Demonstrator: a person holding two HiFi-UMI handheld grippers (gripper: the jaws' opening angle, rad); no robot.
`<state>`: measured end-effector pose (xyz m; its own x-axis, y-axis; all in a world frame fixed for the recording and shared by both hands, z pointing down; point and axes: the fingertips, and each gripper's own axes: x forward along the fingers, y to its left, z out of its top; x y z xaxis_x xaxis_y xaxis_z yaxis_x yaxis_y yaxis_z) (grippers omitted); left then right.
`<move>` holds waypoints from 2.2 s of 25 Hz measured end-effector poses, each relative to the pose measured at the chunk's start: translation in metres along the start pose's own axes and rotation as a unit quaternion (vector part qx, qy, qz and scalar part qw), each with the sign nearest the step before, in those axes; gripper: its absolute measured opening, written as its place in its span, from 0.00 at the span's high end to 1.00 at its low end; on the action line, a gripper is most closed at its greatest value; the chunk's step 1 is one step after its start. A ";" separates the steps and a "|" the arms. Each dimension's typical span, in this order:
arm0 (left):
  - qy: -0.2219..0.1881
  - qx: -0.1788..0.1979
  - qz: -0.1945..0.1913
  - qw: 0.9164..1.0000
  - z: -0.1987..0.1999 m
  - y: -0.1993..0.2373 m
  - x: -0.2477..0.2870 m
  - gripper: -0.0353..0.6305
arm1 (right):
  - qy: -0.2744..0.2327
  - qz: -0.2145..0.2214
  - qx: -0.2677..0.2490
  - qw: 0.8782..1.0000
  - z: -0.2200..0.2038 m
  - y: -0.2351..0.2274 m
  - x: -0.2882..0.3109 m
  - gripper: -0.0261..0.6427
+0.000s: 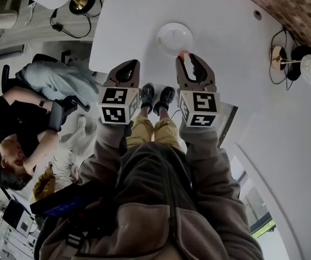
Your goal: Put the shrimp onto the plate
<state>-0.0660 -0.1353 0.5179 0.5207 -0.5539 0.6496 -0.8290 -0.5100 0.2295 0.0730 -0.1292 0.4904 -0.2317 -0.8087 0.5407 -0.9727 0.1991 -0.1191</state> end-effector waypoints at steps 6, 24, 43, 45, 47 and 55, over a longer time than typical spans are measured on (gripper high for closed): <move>0.023 -0.005 0.007 1.000 -0.021 0.008 0.015 0.94 | 0.029 0.009 0.000 1.000 -0.030 -0.006 0.022 0.74; 0.063 -0.039 0.021 0.997 -0.058 0.027 0.040 0.94 | 0.117 0.021 -0.004 0.993 -0.103 -0.026 0.097 0.74; 0.080 -0.051 0.023 0.995 -0.070 0.036 0.051 0.94 | 0.198 0.028 -0.027 0.979 -0.142 -0.045 0.147 0.74; 0.081 -0.052 0.023 0.995 -0.070 0.036 0.051 0.94 | 0.205 0.029 -0.026 0.978 -0.144 -0.046 0.149 0.74; 0.079 -0.052 0.023 0.995 -0.069 0.036 0.051 0.94 | 0.211 0.029 -0.029 0.977 -0.145 -0.046 0.151 0.74; 0.076 -0.053 0.029 0.995 -0.065 0.041 0.048 0.94 | 0.226 0.029 -0.044 0.973 -0.146 -0.041 0.153 0.74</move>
<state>-0.0879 -0.1397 0.6059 0.4419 -0.4706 0.7637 -0.8774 -0.4038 0.2590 0.0796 -0.1800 0.6995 -0.2383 -0.4735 0.8479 -0.9489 0.2996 -0.0994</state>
